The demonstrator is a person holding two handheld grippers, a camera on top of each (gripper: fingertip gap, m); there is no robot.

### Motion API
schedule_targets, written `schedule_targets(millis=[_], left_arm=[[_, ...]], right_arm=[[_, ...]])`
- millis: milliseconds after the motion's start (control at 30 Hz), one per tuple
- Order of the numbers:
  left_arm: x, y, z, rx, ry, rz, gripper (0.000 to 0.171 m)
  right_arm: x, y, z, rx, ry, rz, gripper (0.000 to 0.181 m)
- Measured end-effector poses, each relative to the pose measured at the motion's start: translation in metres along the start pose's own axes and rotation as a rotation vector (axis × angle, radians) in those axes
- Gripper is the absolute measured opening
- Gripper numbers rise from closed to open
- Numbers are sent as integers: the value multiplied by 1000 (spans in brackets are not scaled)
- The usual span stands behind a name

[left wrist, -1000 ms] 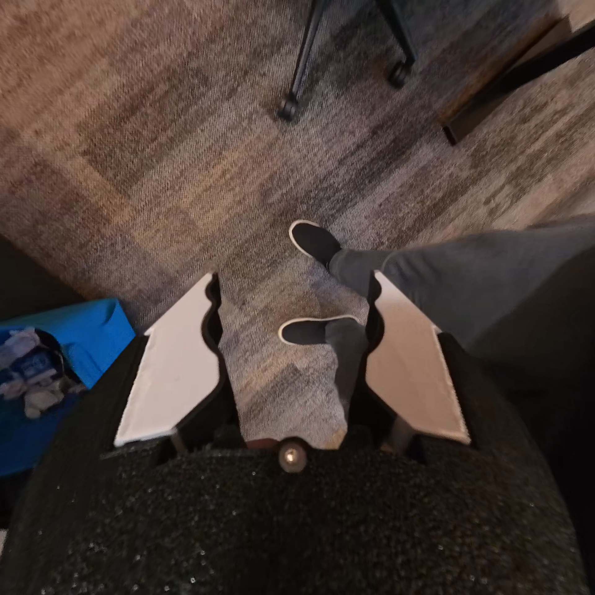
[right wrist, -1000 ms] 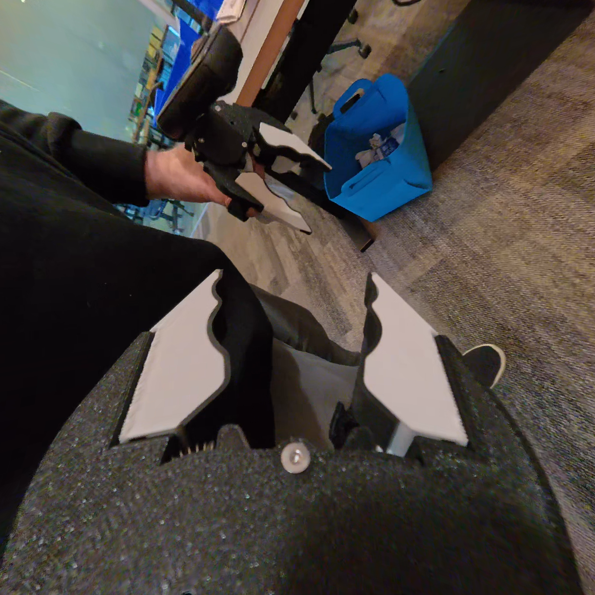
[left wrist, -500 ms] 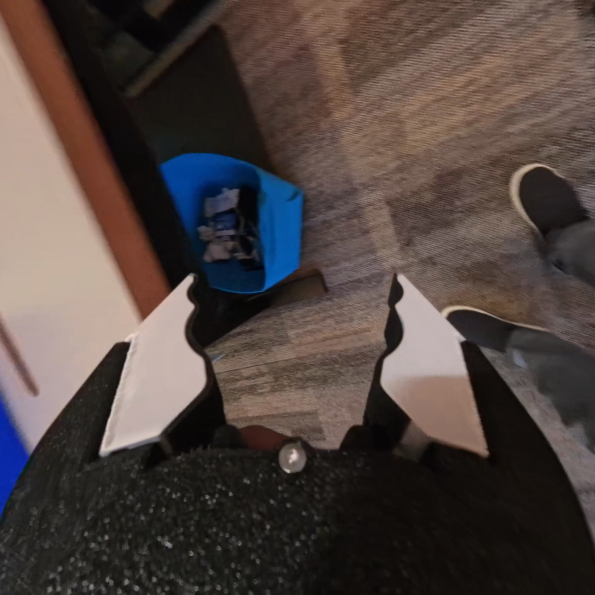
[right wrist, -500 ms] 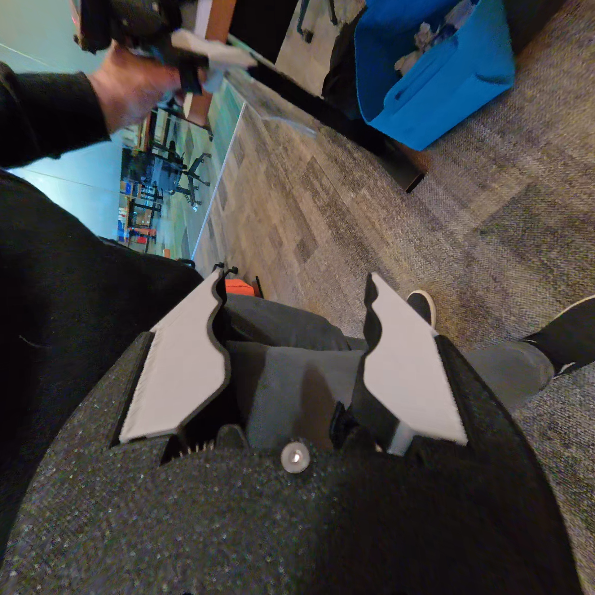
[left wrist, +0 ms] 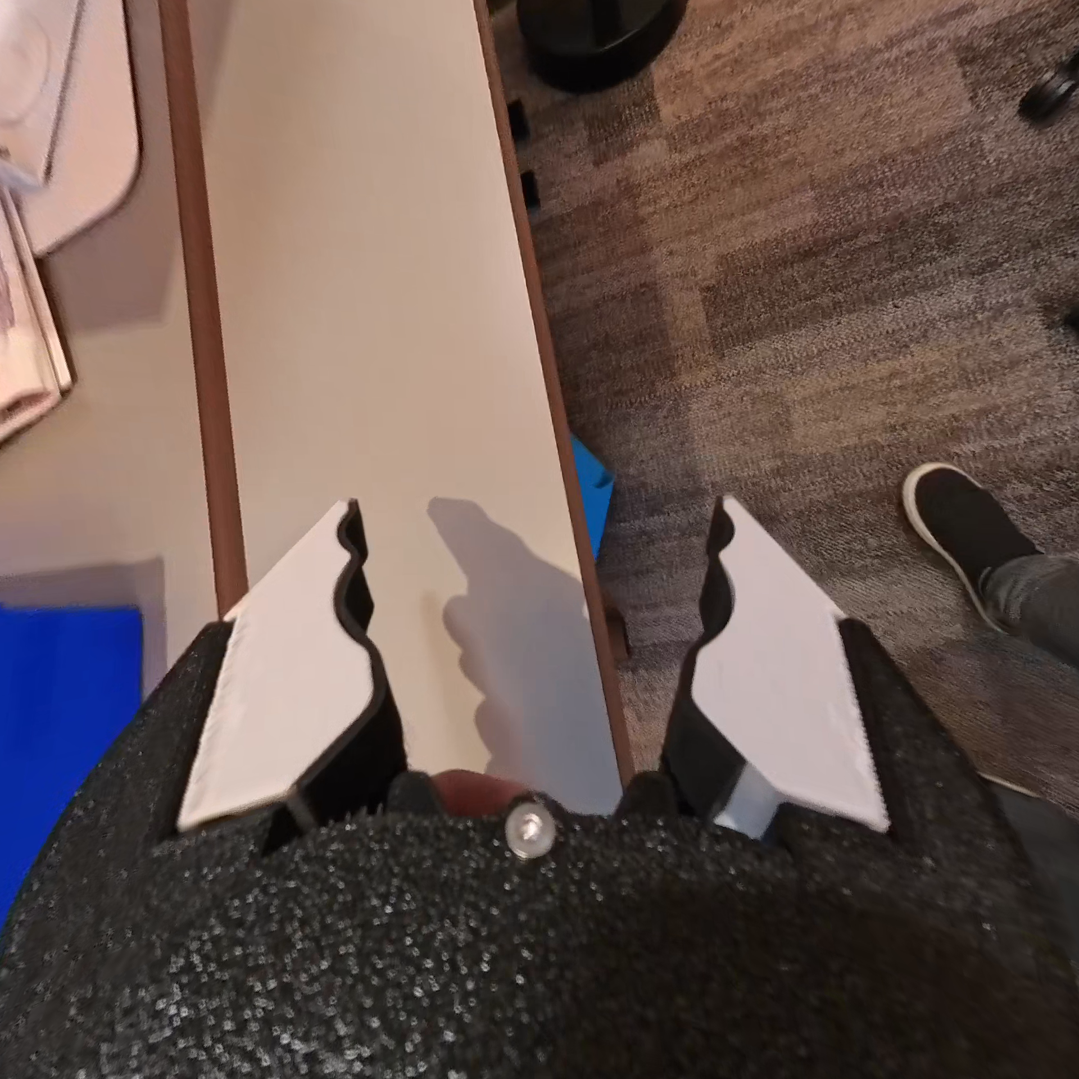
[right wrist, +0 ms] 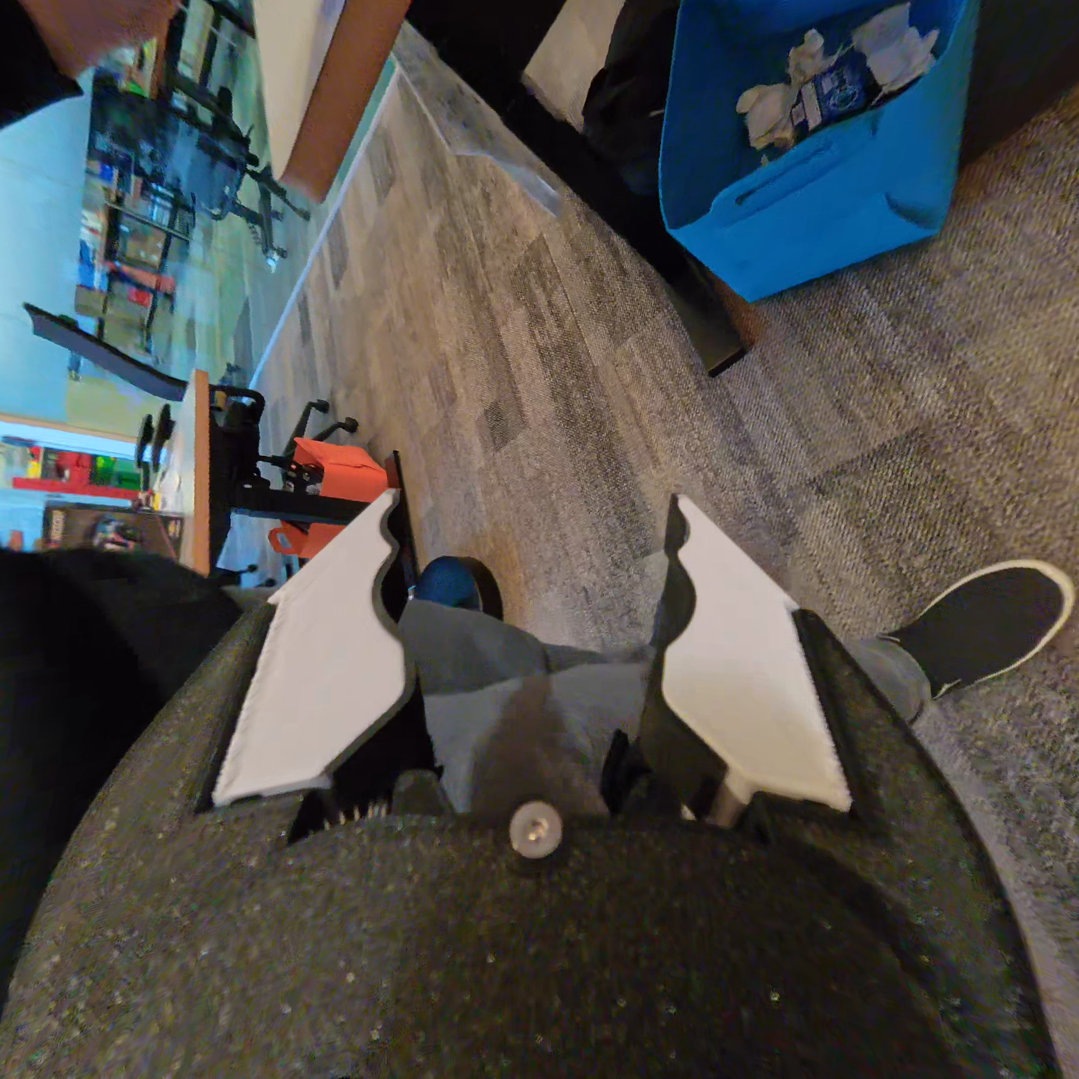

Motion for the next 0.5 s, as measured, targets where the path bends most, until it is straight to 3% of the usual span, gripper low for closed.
schedule_targets(millis=[267, 367, 500], left_arm=[[-93, -28, -27, 81, 10, 34, 115], [-111, -29, -42, 114, -43, 4, 114], [-130, -40, -51, 218, -62, -6, 116]], right_arm=[[-116, -69, 143, -29, -89, -117, 97], [-133, -96, 183, -21, -98, -177, 99], [-131, -135, 224, -17, -96, -210, 98]])
Point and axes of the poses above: each gripper's, where its closed fingertips meet, x back along the fingers, y out of its underside, z = x × y across the jaws, the point moved 7 cm from there along x, back along the fingers, and after that the axes turned 14 degrees about z, right-handed, at the moved point
